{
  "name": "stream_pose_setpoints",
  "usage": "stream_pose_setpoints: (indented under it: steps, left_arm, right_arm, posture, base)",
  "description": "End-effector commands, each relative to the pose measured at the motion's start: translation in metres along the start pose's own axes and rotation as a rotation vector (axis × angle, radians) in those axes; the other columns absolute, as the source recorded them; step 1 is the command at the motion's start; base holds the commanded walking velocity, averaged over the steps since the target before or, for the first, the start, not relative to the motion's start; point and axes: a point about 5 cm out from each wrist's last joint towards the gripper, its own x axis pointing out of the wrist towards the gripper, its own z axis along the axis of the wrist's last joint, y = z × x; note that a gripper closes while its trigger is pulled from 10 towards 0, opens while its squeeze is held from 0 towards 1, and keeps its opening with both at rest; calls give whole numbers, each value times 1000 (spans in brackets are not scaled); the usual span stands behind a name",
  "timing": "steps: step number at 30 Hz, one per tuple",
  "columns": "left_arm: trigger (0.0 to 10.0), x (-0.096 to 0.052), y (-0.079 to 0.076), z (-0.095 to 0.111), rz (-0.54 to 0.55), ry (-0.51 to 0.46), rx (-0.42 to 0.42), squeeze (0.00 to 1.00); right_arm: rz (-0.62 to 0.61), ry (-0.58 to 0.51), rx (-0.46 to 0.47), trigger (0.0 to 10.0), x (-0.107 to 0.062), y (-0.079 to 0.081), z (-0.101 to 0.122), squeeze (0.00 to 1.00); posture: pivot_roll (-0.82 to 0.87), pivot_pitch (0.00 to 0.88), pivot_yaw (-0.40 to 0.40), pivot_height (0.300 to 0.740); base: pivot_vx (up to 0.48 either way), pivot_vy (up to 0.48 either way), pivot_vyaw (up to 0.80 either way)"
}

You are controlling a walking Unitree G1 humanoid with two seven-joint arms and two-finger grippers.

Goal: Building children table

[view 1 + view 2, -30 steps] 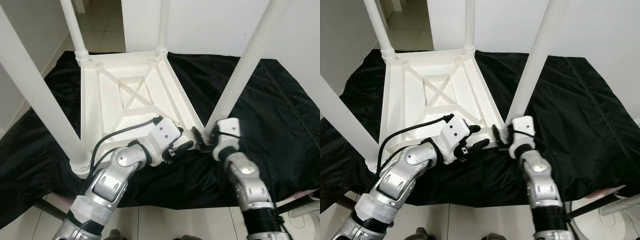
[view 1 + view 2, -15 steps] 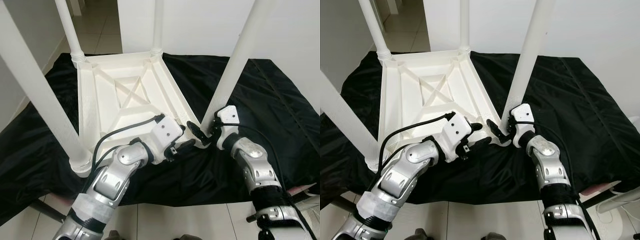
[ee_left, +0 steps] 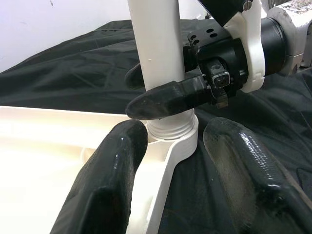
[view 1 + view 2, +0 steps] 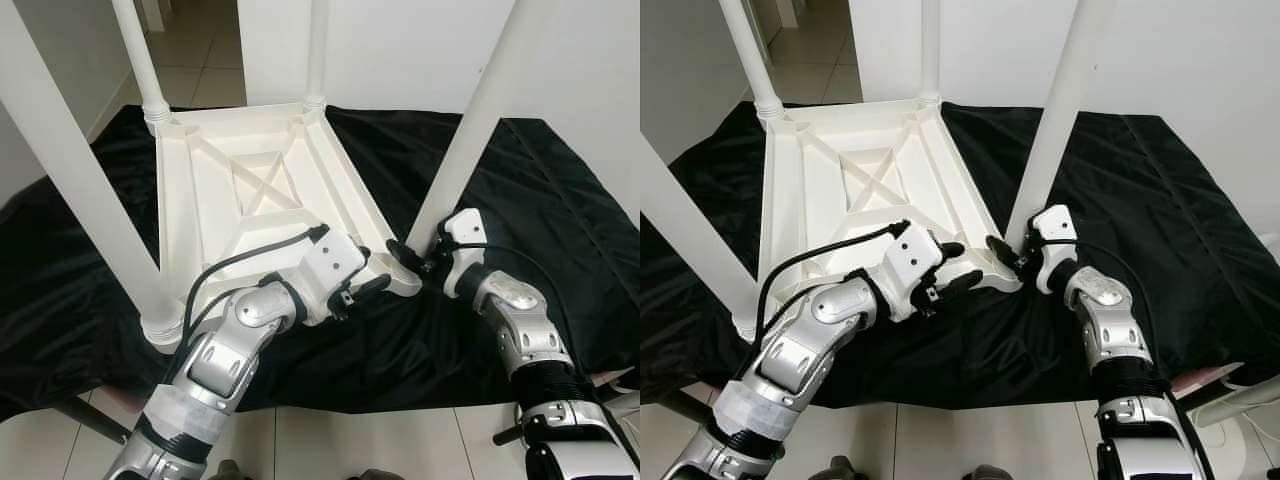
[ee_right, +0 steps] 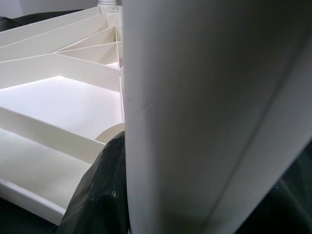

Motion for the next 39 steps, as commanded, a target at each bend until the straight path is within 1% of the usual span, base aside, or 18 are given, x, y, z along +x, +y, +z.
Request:
stream_pose_setpoints:
  steps: [1,2,4,5,7,8,9,13,17,18,19,20,22,24,27,30,34,39]
  left_arm:
    - [10000,1,2,1,2,-3,-3,0]
    - [10000,2,2,1,-1,-5,-3,0]
    - [10000,2,2,1,-1,-5,-3,0]
    - [10000,3,2,2,-4,-6,-2,0]
    - [10000,3,2,2,-4,-6,-2,0]
    - [10000,3,2,2,-6,-7,-3,0]
    - [10000,4,1,2,-11,-8,-5,0]
    - [10000,4,0,1,-14,-8,-7,0]
    - [10000,4,-1,0,-17,-8,-10,0]
    - [10000,4,-1,0,-17,-8,-10,0]
    - [10000,4,-1,1,-14,-8,-12,0]
    - [10000,4,-1,1,-14,-8,-12,0]
    - [10000,3,-1,0,-8,-8,-14,0]
    - [10000,3,-2,0,-5,-6,-14,0]
    - [10000,4,-1,0,-1,-7,-13,0]
    - [10000,4,0,1,12,-12,-17,0]
    - [10000,4,0,1,13,-13,-18,0]
    - [10000,3,0,0,14,-9,-10,0]
  right_arm:
    - [6,34,12,10000,0,6,-9,0]
    - [-39,32,14,10000,1,5,-9,0]
    - [-39,32,14,10000,1,5,-9,0]
    - [-98,32,-6,10000,1,4,-8,0]
    - [-98,32,-6,10000,1,4,-8,0]
    - [-146,30,-11,10000,0,4,-7,0]
    - [-189,22,-2,10000,-1,9,-5,0]
    - [-215,16,7,10000,-2,12,-4,0]
    - [-293,16,29,10000,-2,24,-1,0]
    - [-293,16,29,10000,-2,24,-1,0]
    - [-380,19,62,10000,-2,29,0,0]
    - [-380,19,62,10000,-2,29,0,0]
    - [-592,32,140,10000,-1,38,-2,0]
    - [-747,64,177,10000,0,47,-4,0]
    - [-762,67,211,10000,5,52,-4,0]
    - [-704,33,252,10000,13,57,4,0]
    - [-692,26,253,10000,13,56,6,0]
    - [-721,47,261,10000,9,57,6,0]
  posture:
    - [-50,0,1,740]
    - [-60,0,6,740]
    - [-60,0,6,740]
    - [-64,0,7,740]
    - [-64,0,7,740]
    - [-67,0,9,740]
    - [-71,0,9,740]
    - [-71,0,9,740]
    - [-71,0,4,740]
    - [-71,0,4,740]
    - [-70,0,2,740]
    - [-70,0,2,740]
    - [-67,0,-4,740]
    - [-64,0,-7,740]
    - [-59,0,-14,740]
    - [-56,0,-19,740]
    - [-53,0,-23,740]
    - [-44,0,-27,740]
  base:
    - [0,0,0]
    - [0,0,0]
    - [0,0,0]
    - [0,0,0]
    - [0,0,0]
    - [0,0,0]
    - [0,0,0]
    - [0,0,0]
    - [0,0,0]
    - [0,0,0]
    - [0,0,0]
    - [0,0,0]
    - [0,0,0]
    - [0,0,0]
    - [0,0,0]
    - [0,0,0]
    - [0,0,0]
    - [0,0,0]
